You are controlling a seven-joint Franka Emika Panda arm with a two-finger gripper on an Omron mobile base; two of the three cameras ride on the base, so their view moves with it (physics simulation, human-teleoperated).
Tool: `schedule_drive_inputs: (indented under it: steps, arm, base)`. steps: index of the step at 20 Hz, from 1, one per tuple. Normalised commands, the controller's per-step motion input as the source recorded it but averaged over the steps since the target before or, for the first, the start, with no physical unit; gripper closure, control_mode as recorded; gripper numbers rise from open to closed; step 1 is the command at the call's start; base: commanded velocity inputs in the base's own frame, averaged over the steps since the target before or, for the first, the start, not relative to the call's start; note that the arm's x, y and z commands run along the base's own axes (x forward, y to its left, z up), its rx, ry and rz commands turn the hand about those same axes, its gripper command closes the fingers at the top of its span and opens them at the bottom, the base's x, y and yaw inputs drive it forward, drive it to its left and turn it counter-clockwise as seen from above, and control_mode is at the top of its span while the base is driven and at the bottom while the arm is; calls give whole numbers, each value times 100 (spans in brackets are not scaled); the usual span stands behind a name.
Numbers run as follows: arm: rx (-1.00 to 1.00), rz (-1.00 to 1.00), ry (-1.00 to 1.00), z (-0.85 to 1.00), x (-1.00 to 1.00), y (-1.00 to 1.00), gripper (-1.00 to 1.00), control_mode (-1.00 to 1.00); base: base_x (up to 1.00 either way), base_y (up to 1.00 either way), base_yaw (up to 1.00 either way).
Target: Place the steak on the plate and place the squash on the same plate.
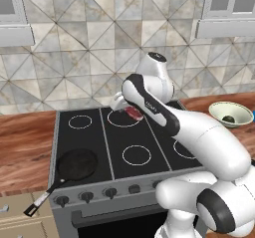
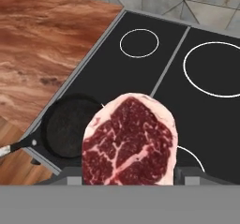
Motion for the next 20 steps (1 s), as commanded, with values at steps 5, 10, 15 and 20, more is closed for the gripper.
schedule_drive_inputs:
  steps: [5,10,15,20]
  arm:
    - [0,0,0,0,0,0,100,-100]
    - [0,0,0,0,0,0,100,-100]
    - [0,0,0,0,-2,0,100,100]
    - [0,0,0,0,0,0,100,100]
  base:
    - [0,0,0]
    - [0,0,0]
    - [-9,-3,-2]
    - [-15,-69,-13]
